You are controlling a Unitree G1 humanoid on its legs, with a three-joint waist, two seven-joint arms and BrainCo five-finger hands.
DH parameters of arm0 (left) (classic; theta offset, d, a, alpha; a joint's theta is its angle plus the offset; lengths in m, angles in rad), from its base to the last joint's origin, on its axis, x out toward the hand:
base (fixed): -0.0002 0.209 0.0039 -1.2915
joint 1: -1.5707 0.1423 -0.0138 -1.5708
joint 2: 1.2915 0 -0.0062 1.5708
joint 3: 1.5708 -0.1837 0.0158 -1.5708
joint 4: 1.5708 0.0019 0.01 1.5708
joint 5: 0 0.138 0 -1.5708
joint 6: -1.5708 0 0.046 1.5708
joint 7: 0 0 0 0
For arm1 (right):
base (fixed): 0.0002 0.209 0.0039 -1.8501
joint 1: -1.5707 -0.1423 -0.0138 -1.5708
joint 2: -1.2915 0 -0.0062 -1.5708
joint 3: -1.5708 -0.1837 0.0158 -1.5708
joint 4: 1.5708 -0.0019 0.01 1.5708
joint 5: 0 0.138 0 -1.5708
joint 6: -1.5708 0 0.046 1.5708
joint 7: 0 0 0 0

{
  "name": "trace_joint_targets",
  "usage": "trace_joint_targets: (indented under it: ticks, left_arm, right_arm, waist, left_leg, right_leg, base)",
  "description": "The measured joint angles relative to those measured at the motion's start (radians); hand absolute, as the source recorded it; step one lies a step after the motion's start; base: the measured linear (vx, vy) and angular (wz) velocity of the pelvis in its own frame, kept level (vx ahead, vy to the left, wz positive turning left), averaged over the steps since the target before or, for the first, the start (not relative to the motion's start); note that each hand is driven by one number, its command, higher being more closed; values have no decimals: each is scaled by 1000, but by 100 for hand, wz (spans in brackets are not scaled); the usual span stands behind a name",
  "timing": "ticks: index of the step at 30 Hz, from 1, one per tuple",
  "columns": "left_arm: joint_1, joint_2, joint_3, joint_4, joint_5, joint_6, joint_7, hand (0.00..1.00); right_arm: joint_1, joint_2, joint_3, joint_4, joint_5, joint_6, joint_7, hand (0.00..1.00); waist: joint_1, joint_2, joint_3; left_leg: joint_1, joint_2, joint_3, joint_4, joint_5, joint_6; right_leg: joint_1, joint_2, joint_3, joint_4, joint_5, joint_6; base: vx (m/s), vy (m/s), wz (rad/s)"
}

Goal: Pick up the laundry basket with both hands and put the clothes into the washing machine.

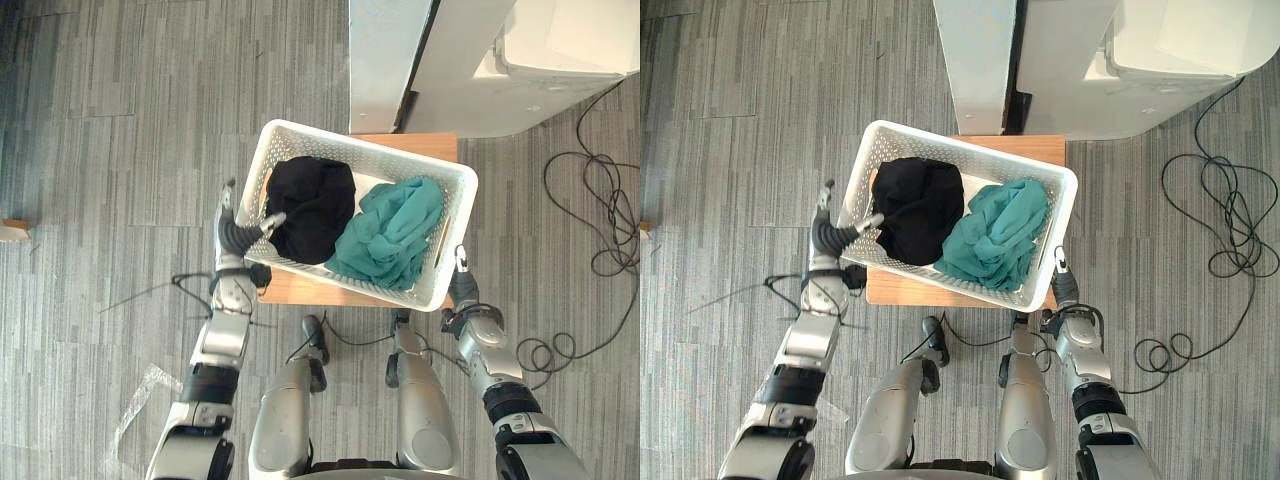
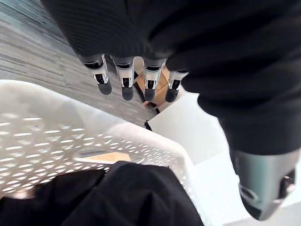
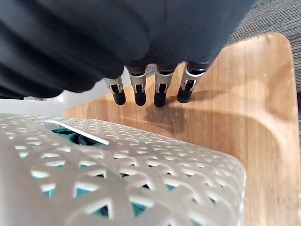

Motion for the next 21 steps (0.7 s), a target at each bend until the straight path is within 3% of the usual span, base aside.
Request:
trace_joint_targets:
  ticks: [6,14,21]
  left_arm:
    - [-141,53,19,64,5,35,22,0]
    - [-158,53,64,103,4,82,23,0]
    - [-164,49,104,107,3,89,41,0]
  right_arm:
    - [8,13,0,-19,-1,-2,1,0]
    - [29,37,1,-63,-2,-1,4,0]
    - [74,40,1,-102,-2,15,14,0]
  waist:
    - [1,0,0]
    - [13,0,0]
    - [31,0,0]
  left_leg:
    - [-16,12,5,24,-6,-1]
    - [-38,43,21,56,-22,-13]
    - [-40,62,25,66,-30,-15]
  right_leg:
    - [-16,9,11,11,-1,-1]
    - [-46,30,23,31,-8,-12]
    - [-48,38,29,35,-12,-17]
  base:
    - [16,-4,-4]
    - [3,-27,-9]
    - [4,-21,-4]
